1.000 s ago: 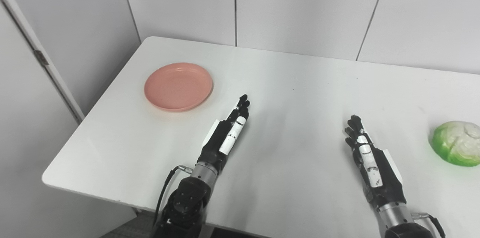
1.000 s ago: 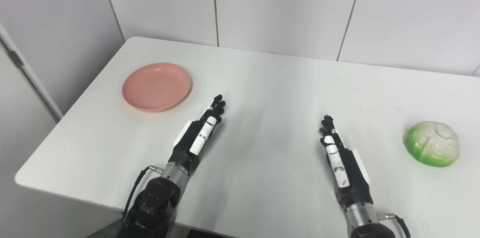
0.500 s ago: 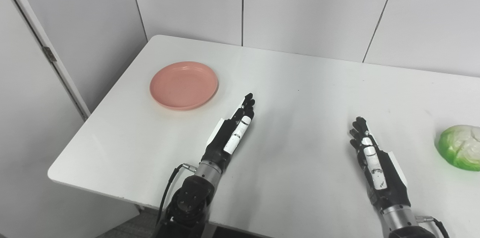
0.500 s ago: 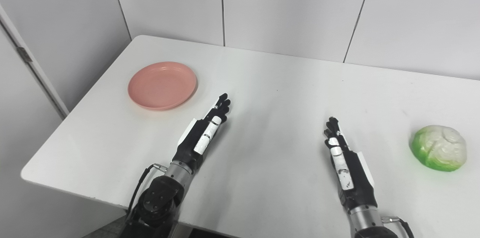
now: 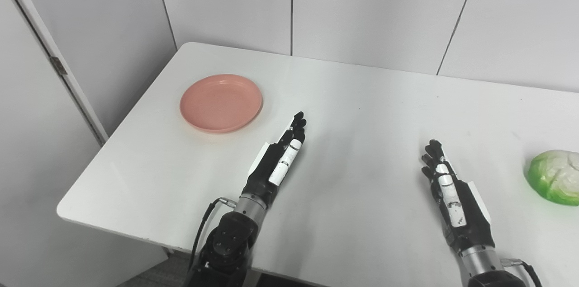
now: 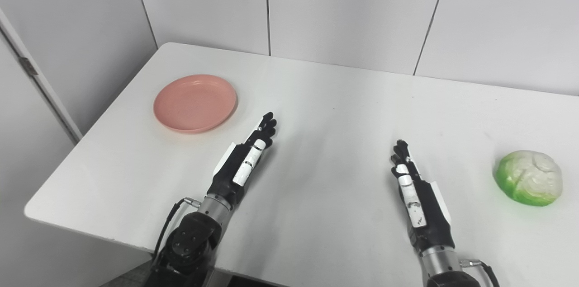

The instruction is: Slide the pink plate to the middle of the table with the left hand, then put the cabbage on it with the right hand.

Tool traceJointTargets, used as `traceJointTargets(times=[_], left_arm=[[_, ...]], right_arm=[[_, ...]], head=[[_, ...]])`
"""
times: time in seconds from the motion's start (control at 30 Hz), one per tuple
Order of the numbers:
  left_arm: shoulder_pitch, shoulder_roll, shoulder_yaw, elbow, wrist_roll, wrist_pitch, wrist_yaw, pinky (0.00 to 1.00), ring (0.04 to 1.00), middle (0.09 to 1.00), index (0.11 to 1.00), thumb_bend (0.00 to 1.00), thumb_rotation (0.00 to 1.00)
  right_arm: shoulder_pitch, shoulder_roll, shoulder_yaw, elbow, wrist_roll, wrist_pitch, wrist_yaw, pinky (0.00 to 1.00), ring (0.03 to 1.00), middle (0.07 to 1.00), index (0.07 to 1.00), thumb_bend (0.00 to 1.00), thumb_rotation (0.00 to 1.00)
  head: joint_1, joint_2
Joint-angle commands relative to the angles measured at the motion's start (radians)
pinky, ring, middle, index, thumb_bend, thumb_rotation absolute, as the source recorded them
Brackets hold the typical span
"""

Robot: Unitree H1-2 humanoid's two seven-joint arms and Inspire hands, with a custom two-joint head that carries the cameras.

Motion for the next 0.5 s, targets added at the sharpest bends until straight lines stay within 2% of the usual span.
traceJointTargets(times=[0.0, 0.3, 0.47], left_arm=[[0.034, -0.018, -0.005, 0.024, -0.018, 0.002, 0.002, 1.00, 0.997, 1.000, 1.000, 0.42, 1.00], [0.012, -0.019, -0.001, -0.129, -0.029, 0.080, 0.006, 1.00, 0.995, 1.000, 1.000, 0.42, 1.00], [-0.011, -0.014, 0.014, -0.161, -0.024, 0.052, 0.014, 0.98, 0.981, 0.987, 0.992, 0.46, 1.00]], right_arm=[[0.008, 0.012, 0.001, 0.045, -0.002, -0.009, -0.004, 1.00, 1.000, 1.000, 1.000, 0.22, 1.00], [0.007, 0.020, 0.002, 0.045, -0.010, -0.005, -0.009, 1.00, 1.000, 1.000, 1.000, 0.22, 1.00], [0.006, 0.021, 0.001, 0.044, -0.012, -0.006, -0.010, 1.00, 1.000, 1.000, 1.000, 0.21, 1.00]], head=[[-0.001, 0.000], [-0.003, 0.003], [-0.003, 0.004]])
